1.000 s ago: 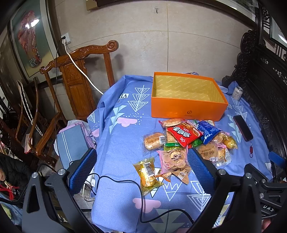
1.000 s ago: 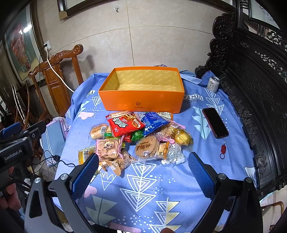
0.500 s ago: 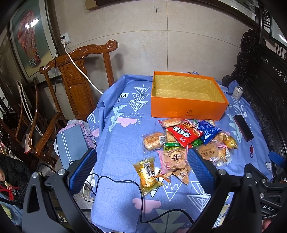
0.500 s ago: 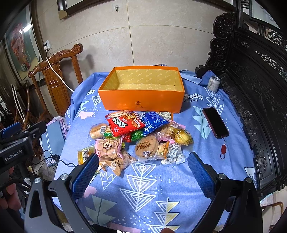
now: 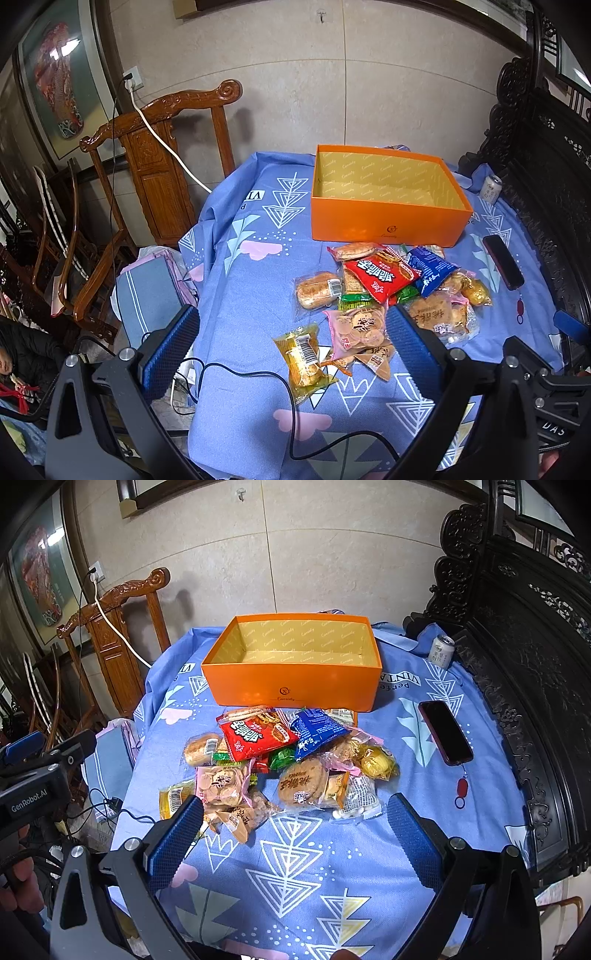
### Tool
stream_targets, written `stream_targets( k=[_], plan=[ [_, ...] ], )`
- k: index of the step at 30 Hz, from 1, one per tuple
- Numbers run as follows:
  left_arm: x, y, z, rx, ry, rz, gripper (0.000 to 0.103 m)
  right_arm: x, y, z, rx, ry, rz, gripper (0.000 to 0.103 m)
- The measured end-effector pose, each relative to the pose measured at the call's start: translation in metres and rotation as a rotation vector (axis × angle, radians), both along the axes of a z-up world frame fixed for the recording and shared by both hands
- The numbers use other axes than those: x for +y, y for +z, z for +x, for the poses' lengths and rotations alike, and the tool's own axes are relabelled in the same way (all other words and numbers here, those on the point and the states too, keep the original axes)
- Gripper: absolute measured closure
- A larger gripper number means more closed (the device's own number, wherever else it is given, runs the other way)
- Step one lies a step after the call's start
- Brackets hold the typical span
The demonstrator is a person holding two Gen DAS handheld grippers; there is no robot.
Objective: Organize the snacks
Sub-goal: 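Grasp the blue biscuit bag with the right gripper while the left gripper approaches the red chip bag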
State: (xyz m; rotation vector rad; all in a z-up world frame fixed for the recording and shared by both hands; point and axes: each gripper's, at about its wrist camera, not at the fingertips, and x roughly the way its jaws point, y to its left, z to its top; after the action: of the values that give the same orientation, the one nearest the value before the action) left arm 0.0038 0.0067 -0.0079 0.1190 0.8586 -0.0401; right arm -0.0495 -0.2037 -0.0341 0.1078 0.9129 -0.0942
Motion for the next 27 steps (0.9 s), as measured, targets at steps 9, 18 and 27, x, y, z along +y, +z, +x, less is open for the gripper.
stream_targets(
  k=[9,18,27],
  plan=[
    [0.003,-0.001,-0.001,-0.018,-0.006,-0.008,0.004,-0.008,0.001,-0.003,-0.045,-0.001,0.018,0.003],
    [0.036,-0.043,0.016,0.018,0.037,-0.013,0.004,-0.037,-0.037,-0.003,-0.051,0.074,-0.035,0.003],
    [0.046,-0.056,0.038,0.022,0.061,-0.027,0.004,-0.037,-0.066,0.060,-0.039,0.235,-0.052,0.003]
  ],
)
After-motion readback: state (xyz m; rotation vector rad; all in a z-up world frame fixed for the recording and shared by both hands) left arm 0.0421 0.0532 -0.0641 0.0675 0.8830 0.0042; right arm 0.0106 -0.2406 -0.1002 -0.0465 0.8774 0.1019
